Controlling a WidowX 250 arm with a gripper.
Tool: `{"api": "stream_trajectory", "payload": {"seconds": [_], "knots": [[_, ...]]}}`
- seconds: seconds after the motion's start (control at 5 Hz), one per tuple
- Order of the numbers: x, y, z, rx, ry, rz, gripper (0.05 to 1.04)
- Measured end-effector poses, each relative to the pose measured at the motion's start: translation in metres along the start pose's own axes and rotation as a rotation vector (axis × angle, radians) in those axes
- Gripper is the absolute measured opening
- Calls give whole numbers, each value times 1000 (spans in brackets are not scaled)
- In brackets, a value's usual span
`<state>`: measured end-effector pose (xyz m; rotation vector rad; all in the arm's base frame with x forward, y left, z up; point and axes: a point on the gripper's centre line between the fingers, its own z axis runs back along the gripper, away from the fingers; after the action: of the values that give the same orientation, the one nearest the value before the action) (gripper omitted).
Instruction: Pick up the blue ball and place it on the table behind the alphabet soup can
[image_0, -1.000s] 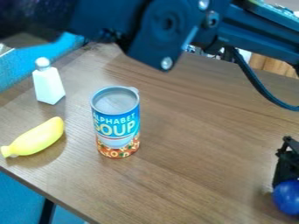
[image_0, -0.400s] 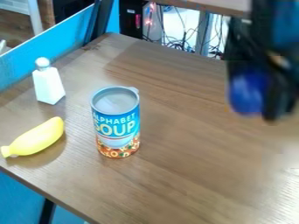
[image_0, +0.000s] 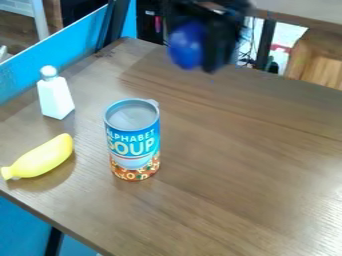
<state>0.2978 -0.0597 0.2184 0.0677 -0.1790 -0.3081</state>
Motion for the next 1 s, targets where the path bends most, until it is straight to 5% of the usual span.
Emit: {"api": "stream_trajectory", "payload": {"seconds": [0.4, 0.6, 1.0], "knots": [[-20, 97, -6, 60, 23, 208, 825], [-23, 131, -26, 8, 48, 283, 825], [-18, 147, -82, -9, 138, 308, 825]]}}
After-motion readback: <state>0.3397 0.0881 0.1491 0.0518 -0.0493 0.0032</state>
